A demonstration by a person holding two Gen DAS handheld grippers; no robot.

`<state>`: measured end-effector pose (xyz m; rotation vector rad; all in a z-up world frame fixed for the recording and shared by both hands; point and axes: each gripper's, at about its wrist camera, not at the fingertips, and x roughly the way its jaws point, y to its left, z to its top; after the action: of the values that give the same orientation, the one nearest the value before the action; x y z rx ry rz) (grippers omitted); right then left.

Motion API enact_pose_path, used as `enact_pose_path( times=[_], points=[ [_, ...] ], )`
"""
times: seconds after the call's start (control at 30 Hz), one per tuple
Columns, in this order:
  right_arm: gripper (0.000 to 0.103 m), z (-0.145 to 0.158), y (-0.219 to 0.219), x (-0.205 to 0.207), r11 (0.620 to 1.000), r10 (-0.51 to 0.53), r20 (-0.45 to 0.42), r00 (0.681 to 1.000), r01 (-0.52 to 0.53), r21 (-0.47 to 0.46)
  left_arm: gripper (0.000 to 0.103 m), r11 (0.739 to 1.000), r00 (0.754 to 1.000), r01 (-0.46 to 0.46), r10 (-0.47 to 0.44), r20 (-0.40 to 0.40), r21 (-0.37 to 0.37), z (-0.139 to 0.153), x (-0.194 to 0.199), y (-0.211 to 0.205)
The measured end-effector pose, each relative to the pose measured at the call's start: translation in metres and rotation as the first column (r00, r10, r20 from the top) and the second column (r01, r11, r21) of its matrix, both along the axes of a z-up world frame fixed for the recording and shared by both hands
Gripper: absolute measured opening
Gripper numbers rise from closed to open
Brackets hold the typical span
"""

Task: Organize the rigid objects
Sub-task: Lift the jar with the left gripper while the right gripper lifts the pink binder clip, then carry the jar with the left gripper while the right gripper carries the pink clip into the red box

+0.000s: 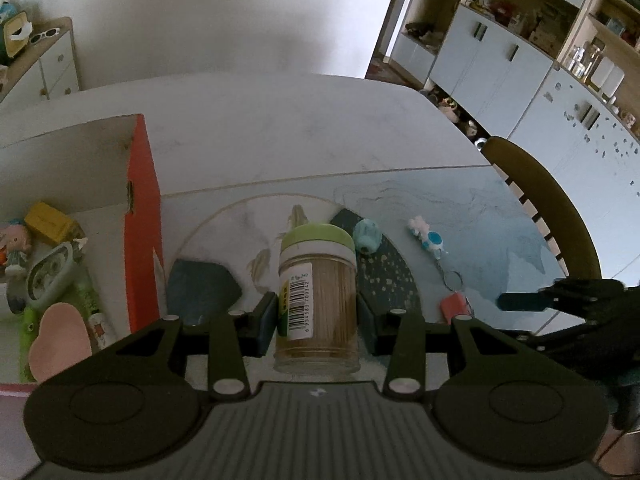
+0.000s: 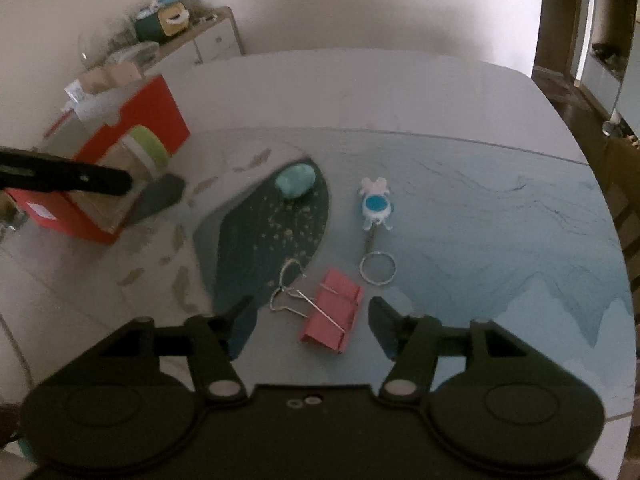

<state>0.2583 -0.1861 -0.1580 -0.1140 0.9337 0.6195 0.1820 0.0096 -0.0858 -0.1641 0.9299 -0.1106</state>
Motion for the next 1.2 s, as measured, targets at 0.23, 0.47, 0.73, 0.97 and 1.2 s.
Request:
enact_pose_path(
  times=[0.23, 0.47, 0.73, 0.97, 1.2],
  points=[
    [0.053, -0.024, 0.01, 0.016, 0.994, -0.099, -0.015, 0.995, 0.099, -0.036, 0.041, 1.0, 1.0, 0.001, -0.001, -0.012, 0.0, -0.001, -0.006, 0.001],
    [0.037, -0.029, 0.016, 0.019, 0.99, -0.12, 0.006, 0.993, 0.12, -0.071, 0.041, 1.0, 1.0, -0.004, 0.004, -0.01, -0.002, 0.0, -0.011, 0.004],
    [0.031, -0.022, 0.018, 0.014, 0.99, -0.115, 0.02, 0.993, 0.116, -0.079, 0.041, 1.0, 1.0, -0.017, 0.017, -0.008, -0.002, 0.001, -0.017, 0.008],
    [0.031, 0.013, 0.021, 0.0, 0.993, -0.119, 0.05, 0.992, 0.12, -0.015, 0.041, 1.0, 1.0, -0.02, 0.02, 0.015, -0.008, 0.01, -0.025, 0.016],
    [0.031, 0.065, 0.049, -0.018, 0.997, -0.059, 0.104, 0.993, 0.054, 0.056, 0.041, 1.0, 0.998, -0.015, 0.016, 0.059, -0.012, 0.03, -0.033, 0.028]
  ],
)
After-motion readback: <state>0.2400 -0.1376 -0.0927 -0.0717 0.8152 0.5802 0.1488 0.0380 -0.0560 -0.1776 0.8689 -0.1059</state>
